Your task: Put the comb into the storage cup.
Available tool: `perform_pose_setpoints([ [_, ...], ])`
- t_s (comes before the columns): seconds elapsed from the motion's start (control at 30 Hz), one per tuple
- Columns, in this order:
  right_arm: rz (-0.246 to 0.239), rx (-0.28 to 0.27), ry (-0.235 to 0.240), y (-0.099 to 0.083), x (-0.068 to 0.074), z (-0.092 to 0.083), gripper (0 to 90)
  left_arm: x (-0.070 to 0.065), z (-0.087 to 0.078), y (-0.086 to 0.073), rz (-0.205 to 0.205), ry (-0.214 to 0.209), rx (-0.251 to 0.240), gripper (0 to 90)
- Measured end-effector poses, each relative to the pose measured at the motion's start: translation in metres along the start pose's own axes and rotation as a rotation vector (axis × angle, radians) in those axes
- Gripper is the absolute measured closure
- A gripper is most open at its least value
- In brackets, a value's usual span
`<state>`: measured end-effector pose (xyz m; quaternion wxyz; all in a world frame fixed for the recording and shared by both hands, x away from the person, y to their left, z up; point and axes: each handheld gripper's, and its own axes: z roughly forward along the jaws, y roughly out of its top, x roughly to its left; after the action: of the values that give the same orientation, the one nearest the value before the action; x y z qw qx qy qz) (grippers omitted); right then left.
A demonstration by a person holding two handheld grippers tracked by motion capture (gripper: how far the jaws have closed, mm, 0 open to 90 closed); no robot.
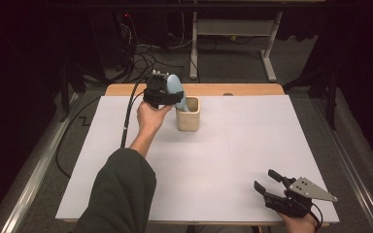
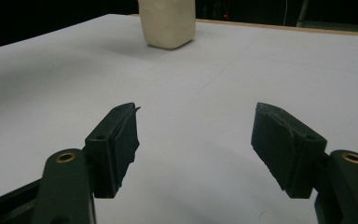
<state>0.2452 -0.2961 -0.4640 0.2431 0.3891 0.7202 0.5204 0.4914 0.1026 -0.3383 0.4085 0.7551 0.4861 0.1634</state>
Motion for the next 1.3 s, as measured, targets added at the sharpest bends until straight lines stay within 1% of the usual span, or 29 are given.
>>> perform_pose_setpoints([
  [0.1, 0.001, 0.001, -0.001, 0.000, 0.000, 0.000, 32.1, 0.001, -0.001, 0.000, 0.005, 0.001, 0.003, 28.8],
  [0.3, 0.000, -0.001, 0.000, 0.000, 0.000, 0.000, 32.2, 0.001, -0.006, 0.000, 0.014, -0.005, -0.004, 26.6],
  [0.7, -0.001, -0.002, -0.001, 0.000, 0.000, 0.000, 32.2, 0.005, -0.015, -0.003, 0.023, -0.007, -0.009, 26.3],
  [0.87, 0.000, -0.002, -0.002, 0.000, 0.000, 0.000, 32.2, 0.009, -0.020, -0.005, 0.014, -0.008, -0.024, 26.5],
  [1.07, -0.001, -0.002, -0.003, 0.000, 0.000, 0.000, 32.2, 0.012, -0.027, -0.007, 0.019, -0.017, -0.029, 27.0],
  [1.3, -0.003, -0.003, -0.004, 0.000, 0.001, 0.000, 32.2, 0.013, -0.031, -0.012, 0.029, -0.034, -0.019, 27.7],
])
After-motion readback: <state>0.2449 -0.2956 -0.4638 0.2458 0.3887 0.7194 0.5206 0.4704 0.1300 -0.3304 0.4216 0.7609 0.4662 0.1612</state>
